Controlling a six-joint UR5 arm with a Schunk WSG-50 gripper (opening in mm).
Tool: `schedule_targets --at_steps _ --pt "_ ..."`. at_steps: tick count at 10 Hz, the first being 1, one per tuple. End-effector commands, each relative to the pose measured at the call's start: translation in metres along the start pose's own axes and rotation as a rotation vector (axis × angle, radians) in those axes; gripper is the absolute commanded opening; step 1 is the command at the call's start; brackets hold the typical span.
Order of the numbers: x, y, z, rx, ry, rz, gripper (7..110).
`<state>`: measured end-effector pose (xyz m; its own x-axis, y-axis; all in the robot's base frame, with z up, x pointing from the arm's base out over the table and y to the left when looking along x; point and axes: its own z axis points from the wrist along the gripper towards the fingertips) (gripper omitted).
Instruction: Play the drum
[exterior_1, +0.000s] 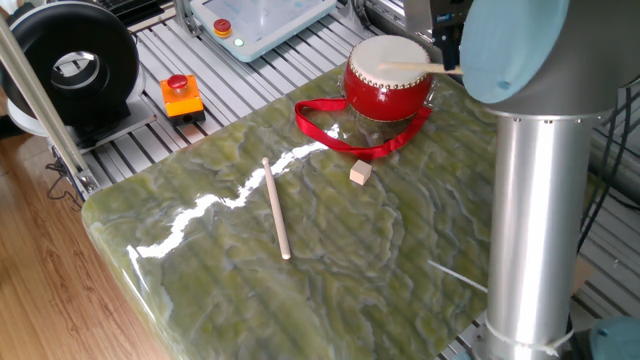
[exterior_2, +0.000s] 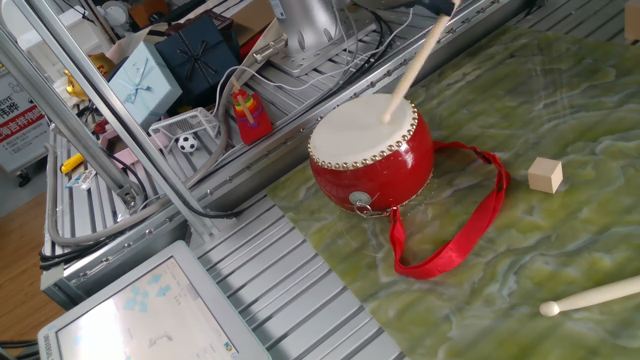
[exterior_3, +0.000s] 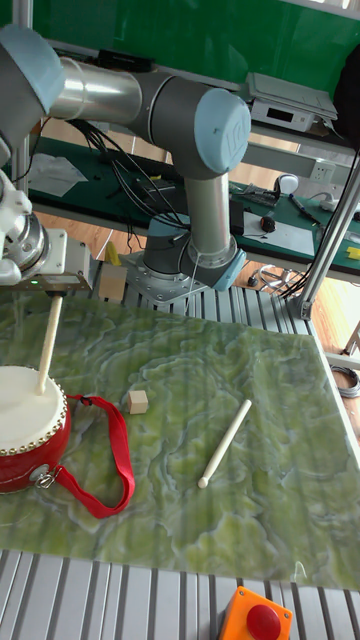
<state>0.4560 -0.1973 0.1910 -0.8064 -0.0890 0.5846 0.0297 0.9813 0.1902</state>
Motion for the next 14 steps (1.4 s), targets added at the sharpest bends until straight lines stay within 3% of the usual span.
schedule_targets --at_steps 1,2,4,7,8,9,11,13,14 --pt "-0.032 -0.039 -0.015 0.169 -0.167 0.016 7" --pt "-0.048 -0.057 -0.024 0.244 -0.249 0.011 7" --pt "-0.057 -0.062 -0.029 0.264 -0.292 0.009 7" --pt "-0.053 -0.043 -0.016 0.172 -0.256 -0.011 7" --pt "-0.044 -0.039 -0.010 0.154 -0.210 -0.020 7" --pt "-0.020 -0.025 -0.003 0.091 -0.106 -0.028 7" --pt "0.021 0.016 -0.001 -0.076 0.063 -0.023 7" --pt "0.043 0.044 -0.010 -0.178 0.159 -0.008 7" --pt "0.046 0.047 -0.012 -0.185 0.180 0.007 7"
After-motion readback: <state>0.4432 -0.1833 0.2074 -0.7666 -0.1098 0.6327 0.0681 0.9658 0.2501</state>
